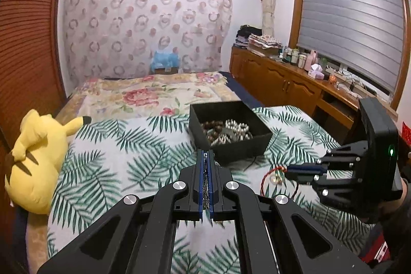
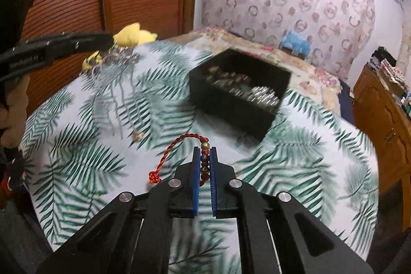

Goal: Organize jewelry
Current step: 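Carry the comb and red cord bracelet into the black box and release both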

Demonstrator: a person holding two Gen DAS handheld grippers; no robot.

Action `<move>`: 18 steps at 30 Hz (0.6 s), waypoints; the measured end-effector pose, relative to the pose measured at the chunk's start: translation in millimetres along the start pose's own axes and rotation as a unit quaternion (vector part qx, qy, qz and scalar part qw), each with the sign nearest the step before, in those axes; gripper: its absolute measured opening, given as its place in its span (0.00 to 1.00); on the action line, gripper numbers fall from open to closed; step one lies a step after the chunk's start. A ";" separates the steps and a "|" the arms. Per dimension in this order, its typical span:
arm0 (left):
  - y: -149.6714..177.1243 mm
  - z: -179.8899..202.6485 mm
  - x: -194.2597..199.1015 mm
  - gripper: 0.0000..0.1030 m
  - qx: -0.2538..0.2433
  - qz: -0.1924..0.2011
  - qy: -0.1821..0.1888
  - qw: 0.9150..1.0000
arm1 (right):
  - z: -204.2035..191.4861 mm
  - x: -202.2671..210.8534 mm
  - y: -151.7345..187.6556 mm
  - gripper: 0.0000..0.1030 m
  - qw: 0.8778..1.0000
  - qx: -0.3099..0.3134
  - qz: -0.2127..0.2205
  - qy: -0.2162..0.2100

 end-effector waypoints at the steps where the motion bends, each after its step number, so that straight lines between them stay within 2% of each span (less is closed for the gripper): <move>1: -4.6 0.5 -1.0 0.02 -0.001 0.001 0.000 1.000 | 7.4 2.2 -5.2 0.08 1.000 -0.003 0.005 0.003; 11: -51.3 1.0 -17.1 0.02 -0.009 0.014 -0.007 1.000 | 61.4 6.1 -56.8 0.08 0.999 -0.016 0.048 0.016; 18: -75.2 -1.6 -29.8 0.02 -0.007 0.019 -0.006 1.000 | 88.4 -12.8 -94.0 0.08 0.997 -0.048 0.065 -0.005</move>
Point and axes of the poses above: each gripper's, at about its wrist camera, not at the fingertips, and x roughly against the way its jaws point, z to its right, y to its underside, the point moved 8 cm from there along -x, roughly the way its jaws point, and after that the axes turned 14 degrees about -z, right-handed, at the moved point
